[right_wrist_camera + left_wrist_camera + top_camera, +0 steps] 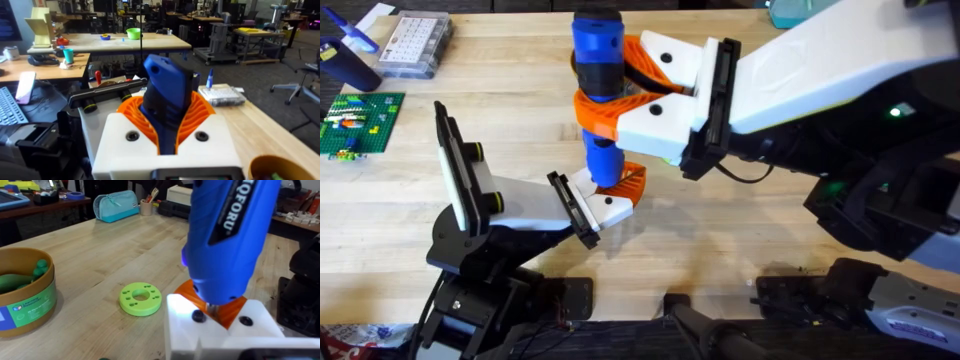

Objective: Pick up the gripper from the table and insert it into the empty holder that is missing its gripper. Then pick up a screw, insert it into the mounting hole, and use the screwdriver to tighten it. Finally, clean up the table by picking up the vegetable and placing it into the bucket.

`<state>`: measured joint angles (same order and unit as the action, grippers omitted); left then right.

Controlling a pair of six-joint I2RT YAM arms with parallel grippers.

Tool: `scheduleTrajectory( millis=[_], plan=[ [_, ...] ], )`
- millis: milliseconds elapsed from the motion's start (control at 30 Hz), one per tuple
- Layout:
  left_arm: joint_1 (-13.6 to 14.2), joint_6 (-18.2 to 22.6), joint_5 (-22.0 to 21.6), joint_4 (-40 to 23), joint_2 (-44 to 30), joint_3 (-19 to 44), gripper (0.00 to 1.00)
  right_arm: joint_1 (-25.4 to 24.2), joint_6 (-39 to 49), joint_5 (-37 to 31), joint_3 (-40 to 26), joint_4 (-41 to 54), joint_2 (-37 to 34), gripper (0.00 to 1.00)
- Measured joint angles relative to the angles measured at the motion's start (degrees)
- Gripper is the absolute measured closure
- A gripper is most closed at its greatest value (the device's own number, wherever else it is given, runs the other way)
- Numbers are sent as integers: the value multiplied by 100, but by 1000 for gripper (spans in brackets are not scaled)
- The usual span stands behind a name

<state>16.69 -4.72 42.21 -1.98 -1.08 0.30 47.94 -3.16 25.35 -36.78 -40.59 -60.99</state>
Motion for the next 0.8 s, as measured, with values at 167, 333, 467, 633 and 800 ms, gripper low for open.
scheduleTrajectory(
  millis=[167, 333, 467, 633, 800],
  plan=[
    [0, -19, -4, -123, 2, 0, 990, -15, 18, -17, 31, -67, -56, 884],
    [0, -23, -2, -131, 2, 0, 991, -107, 18, 1, 57, -356, 40, 883],
    [0, -23, -1, -131, 2, 0, 990, -200, 18, -3, 60, -364, 249, 883],
    [0, -23, -2, -131, 2, 0, 991, -199, 18, 1, 60, -405, 446, 884],
    [0, -23, -2, -131, 2, 0, 991, -199, 18, 1, 64, -391, 443, 884]
  ],
)
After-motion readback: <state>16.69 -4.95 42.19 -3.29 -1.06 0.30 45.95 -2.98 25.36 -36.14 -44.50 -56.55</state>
